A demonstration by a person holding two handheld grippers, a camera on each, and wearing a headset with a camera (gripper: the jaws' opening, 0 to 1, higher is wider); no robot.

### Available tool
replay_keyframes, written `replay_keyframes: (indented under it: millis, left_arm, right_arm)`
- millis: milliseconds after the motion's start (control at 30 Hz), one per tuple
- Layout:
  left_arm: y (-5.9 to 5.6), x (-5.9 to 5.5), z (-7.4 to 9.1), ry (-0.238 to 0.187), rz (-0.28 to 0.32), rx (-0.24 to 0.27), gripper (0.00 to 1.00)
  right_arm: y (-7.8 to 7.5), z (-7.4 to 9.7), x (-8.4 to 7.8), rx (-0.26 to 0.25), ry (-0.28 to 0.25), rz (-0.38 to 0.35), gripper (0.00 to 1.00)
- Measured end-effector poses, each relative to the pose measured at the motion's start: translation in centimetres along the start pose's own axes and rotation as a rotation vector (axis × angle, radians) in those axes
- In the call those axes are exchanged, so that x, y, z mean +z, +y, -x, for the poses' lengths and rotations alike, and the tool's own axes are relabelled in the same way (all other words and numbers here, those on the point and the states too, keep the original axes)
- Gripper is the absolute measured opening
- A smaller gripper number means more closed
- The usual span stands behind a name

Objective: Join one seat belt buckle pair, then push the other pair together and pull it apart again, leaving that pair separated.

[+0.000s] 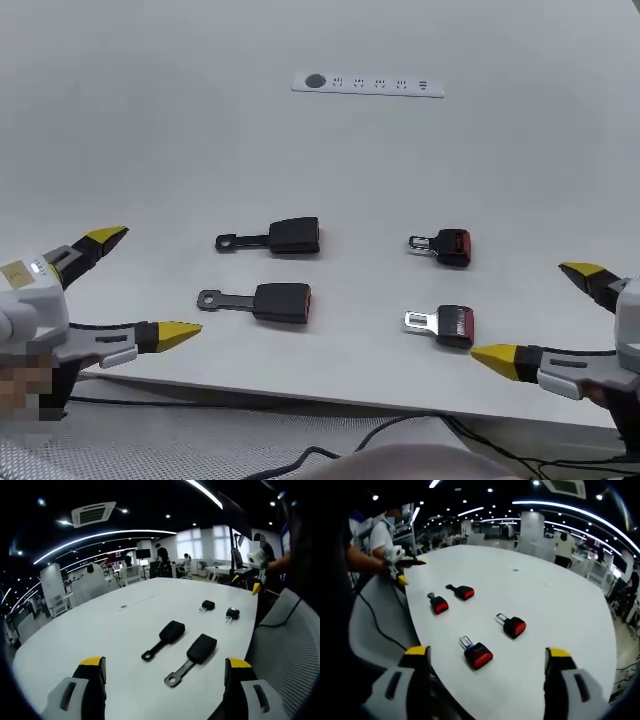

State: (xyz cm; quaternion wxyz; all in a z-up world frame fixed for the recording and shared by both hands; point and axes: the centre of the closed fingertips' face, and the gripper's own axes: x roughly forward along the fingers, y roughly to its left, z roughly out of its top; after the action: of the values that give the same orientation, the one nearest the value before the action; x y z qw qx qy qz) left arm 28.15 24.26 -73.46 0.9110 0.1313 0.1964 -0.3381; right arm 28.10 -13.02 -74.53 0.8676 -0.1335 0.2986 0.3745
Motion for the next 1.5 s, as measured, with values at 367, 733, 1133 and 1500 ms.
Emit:
replay_keyframes:
  millis: [367, 733, 1133, 1500]
  left_arm:
    - [0.4, 0.7, 0.5, -0.001, -0.009, 0.044, 0.96]
    - [-0.2, 0.7, 0.3, 0.011, -0.027, 0.026, 0.97]
    - [-0.6, 0.1, 0.3, 0.081, -0.056, 0.009, 0.93]
    - [-1.8, -0.9, 0.2, 0.144, -0.116, -0.057, 0.90]
  right_arm:
    - [0.2, 0.2, 0.8, -0.001, 0.010, 0.041, 0.91]
    - [0.2, 0.1, 0.6, 0.000, 0.010, 0.059, 0.92]
    - [0.1, 0.7, 0.3, 0.002, 0.044, 0.072, 0.83]
    - [0.6, 0.6, -0.3, 0.025, 0.091, 0.134, 0.74]
